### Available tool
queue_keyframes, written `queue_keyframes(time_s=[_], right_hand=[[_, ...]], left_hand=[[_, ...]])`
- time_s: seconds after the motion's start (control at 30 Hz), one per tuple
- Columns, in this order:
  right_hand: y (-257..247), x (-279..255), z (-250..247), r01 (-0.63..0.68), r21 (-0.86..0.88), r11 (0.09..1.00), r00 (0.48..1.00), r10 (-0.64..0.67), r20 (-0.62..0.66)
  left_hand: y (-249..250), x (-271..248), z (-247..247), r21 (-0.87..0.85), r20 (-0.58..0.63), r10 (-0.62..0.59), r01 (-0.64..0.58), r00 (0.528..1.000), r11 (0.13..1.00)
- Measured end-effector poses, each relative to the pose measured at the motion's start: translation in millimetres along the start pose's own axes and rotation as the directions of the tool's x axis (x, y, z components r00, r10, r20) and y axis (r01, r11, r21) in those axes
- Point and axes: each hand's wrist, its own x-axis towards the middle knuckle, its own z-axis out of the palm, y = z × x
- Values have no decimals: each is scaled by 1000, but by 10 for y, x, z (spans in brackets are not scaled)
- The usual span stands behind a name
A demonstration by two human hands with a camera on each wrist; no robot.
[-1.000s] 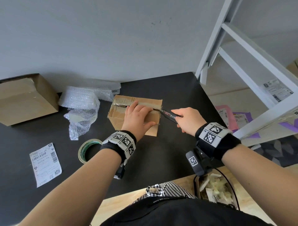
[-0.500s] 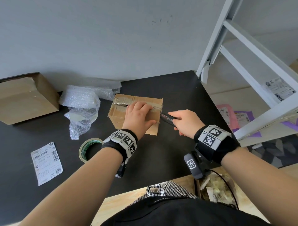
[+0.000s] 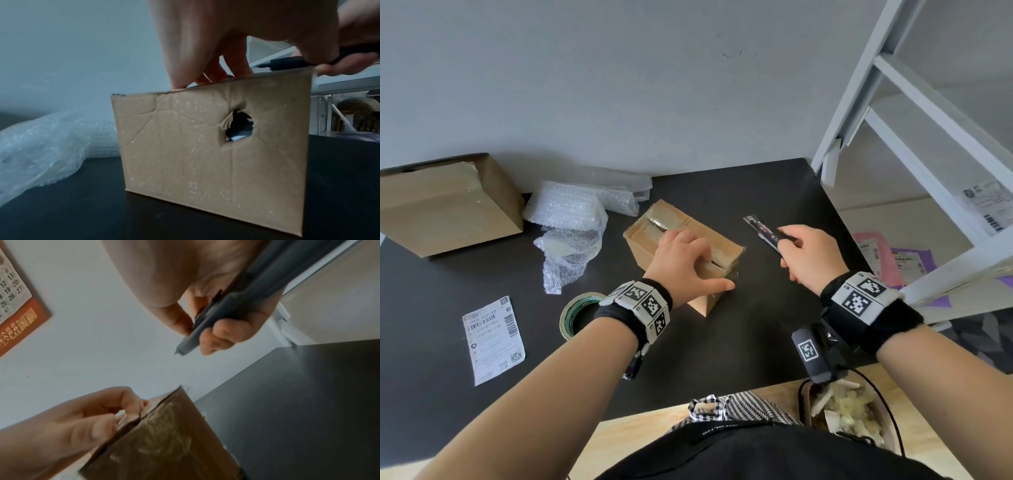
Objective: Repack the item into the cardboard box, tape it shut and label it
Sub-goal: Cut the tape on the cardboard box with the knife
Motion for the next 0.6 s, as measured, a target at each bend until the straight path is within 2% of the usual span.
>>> queue_keyframes(time_s=[0.1,0.2,0.27,0.33,0.4,0.43,0.5,0.53,0.6], right_hand=[[-132,95,117,84,-95,992,996,-81,28],[-256,129,283,133,-132,982,985,-117,126],[-290,140,369,111,-99,989,982,-94,163],[-315,118,429,84,-56,995,980,-73,188],[-341,88,479,69,-9,998,977,-66,203],[-350,76,501,62,15,998,977,-63,203],[-369,56,556,27,66,997,979,-40,200],[-378,40,583,-10,116,993,976,-16,218],[-395,2,620,-107,265,958,957,27,289]], left_hand=[[3,-73,6,26,-38,22,-21,999,999],[22,-168,22,130,-191,61,-36,980,991],[25,-215,-2,219,-222,-43,92,974,971],[-10,-246,-52,231,-169,-283,317,944,920],[-76,-232,-96,144,-90,-471,479,878,866],[-103,-209,-120,71,-22,-515,515,857,854],[-157,-156,-158,-135,136,-518,534,845,835],[-178,-133,-167,-248,171,-502,530,848,811],[-190,-102,-183,-401,108,-499,497,860,770]])
